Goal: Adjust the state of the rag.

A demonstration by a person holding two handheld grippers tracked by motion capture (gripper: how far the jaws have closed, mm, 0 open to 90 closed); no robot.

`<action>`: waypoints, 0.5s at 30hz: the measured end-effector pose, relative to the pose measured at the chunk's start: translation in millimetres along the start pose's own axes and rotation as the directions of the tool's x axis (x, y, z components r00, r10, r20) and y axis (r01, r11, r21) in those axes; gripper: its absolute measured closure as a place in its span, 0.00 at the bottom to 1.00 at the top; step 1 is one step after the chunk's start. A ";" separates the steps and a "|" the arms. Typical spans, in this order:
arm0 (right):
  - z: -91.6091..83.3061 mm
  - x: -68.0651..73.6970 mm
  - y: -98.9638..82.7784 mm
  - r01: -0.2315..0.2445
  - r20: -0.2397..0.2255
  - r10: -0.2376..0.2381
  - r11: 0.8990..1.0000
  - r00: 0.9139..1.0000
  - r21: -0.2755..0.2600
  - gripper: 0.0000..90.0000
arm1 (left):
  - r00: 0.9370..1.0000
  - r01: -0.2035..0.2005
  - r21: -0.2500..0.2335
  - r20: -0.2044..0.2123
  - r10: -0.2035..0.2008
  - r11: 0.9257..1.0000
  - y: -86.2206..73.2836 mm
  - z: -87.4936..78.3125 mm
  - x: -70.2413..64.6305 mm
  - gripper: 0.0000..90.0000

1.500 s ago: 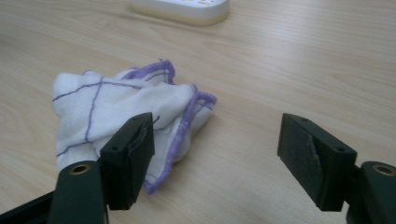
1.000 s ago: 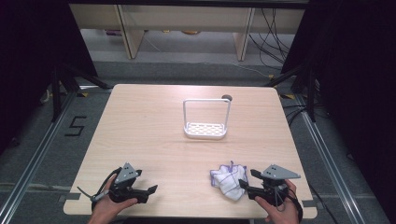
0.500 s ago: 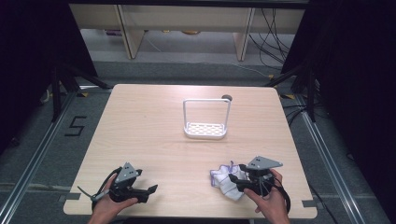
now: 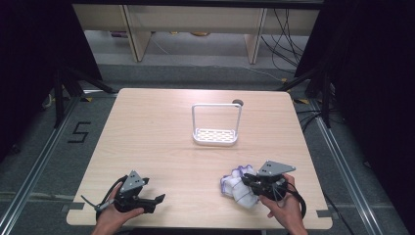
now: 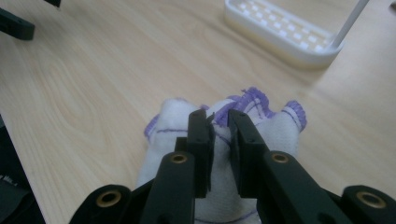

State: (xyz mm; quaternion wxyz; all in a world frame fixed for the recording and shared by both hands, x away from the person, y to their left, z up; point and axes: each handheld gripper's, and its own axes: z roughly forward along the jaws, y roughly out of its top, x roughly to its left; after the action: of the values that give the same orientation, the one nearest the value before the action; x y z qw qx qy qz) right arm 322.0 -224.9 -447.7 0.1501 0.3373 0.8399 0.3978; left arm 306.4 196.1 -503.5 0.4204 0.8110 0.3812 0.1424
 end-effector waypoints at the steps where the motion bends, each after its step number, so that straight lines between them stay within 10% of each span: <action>1: -3.7 0.8 3.4 0.011 0.002 -0.011 1.000 1.000 -0.009 0.89 | 1.000 0.019 -0.009 -0.001 -0.019 1.000 -0.1 0.7 -0.9 0.17; 15: -31.5 4.9 74.5 0.120 0.088 -0.108 0.982 0.990 -0.148 0.90 | 0.999 0.031 -0.019 -0.011 -0.031 0.999 0.2 -0.9 2.1 0.17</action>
State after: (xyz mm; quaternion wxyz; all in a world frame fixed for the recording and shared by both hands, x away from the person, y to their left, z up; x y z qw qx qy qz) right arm 335.3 -205.4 -370.2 0.2316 0.2916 0.8181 0.4382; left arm 307.5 198.1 -503.0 0.4279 0.8002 0.3948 0.1439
